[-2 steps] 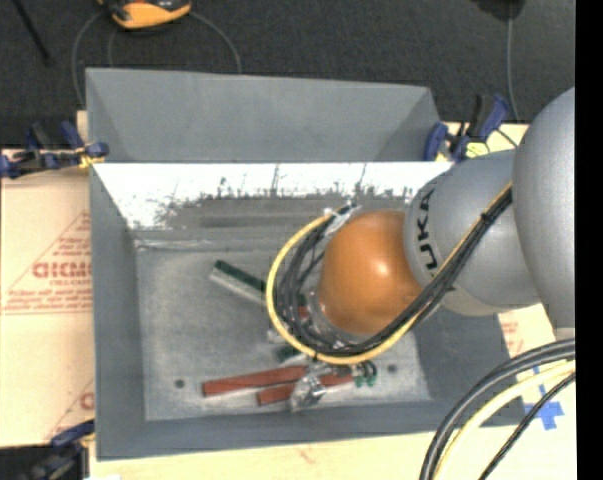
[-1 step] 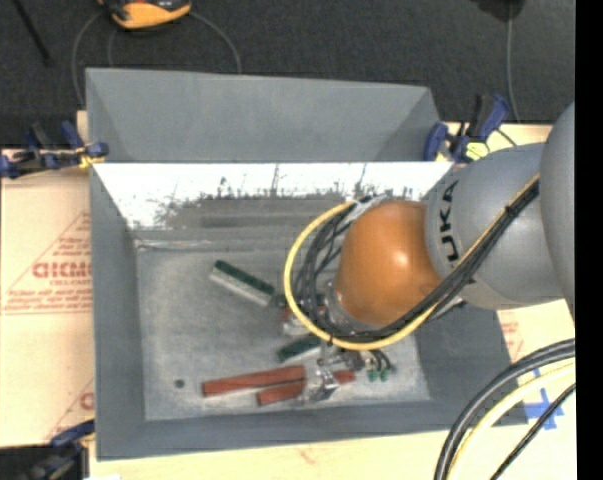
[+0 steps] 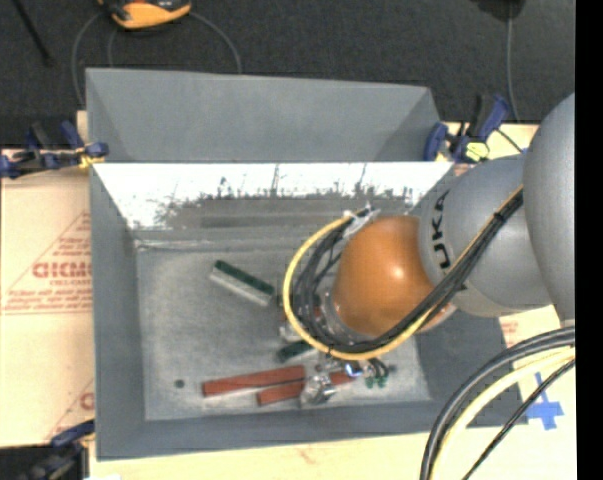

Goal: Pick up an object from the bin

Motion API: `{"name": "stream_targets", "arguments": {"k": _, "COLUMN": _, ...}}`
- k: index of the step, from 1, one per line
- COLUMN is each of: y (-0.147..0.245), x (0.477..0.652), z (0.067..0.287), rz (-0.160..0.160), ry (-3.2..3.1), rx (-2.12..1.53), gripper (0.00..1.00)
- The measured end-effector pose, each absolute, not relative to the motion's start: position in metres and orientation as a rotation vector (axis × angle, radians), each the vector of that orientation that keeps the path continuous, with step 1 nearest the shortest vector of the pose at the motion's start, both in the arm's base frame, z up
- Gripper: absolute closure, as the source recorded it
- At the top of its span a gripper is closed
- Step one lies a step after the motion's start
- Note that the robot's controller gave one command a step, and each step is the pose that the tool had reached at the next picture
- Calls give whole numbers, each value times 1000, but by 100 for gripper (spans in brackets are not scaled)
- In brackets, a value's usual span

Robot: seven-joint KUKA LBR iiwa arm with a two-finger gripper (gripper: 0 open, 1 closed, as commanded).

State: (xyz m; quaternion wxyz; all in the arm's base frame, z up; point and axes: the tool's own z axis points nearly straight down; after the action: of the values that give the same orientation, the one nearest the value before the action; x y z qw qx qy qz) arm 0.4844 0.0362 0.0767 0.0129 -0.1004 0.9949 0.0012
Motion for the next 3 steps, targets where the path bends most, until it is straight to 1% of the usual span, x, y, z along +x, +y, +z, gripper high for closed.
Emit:
{"name": "stream_targets", "arguments": {"k": 1, "y": 38, "x": 488, "z": 79, "rz": 1, "ry": 3101, "rx": -422, "gripper": 100}}
{"name": "stream_targets", "arguments": {"k": 3, "y": 38, "x": 488, "z": 80, "rz": 1, "ry": 3102, "rx": -421, "gripper": 100}}
